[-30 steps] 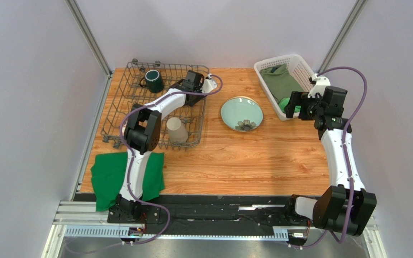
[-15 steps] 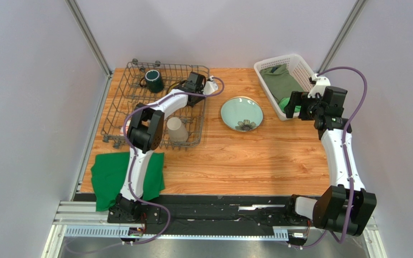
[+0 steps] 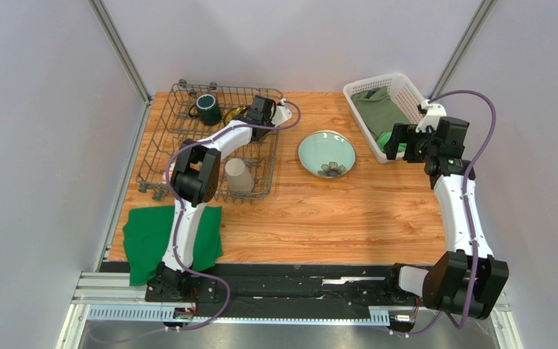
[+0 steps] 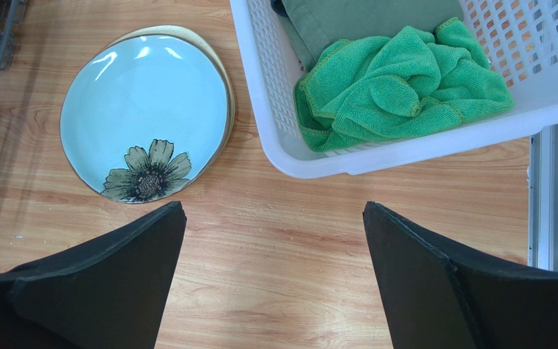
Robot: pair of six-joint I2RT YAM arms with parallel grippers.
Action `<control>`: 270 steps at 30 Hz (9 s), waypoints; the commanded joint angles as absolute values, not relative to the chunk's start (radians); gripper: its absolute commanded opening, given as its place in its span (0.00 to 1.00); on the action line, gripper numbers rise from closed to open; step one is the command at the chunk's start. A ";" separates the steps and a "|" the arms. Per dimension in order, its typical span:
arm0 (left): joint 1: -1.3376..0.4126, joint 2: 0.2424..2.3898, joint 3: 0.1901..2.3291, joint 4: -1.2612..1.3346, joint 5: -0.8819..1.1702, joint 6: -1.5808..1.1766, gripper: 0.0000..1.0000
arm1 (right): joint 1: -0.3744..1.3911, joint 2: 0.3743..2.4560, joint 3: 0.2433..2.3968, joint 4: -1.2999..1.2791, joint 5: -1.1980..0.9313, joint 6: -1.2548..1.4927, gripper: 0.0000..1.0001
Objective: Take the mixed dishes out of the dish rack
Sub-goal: Pick up the plate from the dish rack, then place the plate at the center of the board, then pick up the cup from the dish rack.
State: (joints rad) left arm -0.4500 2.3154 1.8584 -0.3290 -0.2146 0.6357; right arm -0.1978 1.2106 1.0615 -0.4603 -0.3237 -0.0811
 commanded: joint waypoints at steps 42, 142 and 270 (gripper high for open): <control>-0.880 1.766 1.485 -0.224 -0.443 0.787 0.00 | -0.202 1.172 1.092 -0.448 -0.290 -0.074 0.99; -1.008 2.204 1.813 -0.134 -0.511 0.801 0.76 | -0.225 1.174 1.108 -0.468 -0.273 -0.067 0.99; -0.336 1.358 1.457 -0.801 0.258 0.341 0.00 | -0.219 1.216 1.109 -0.483 -0.359 -0.064 0.99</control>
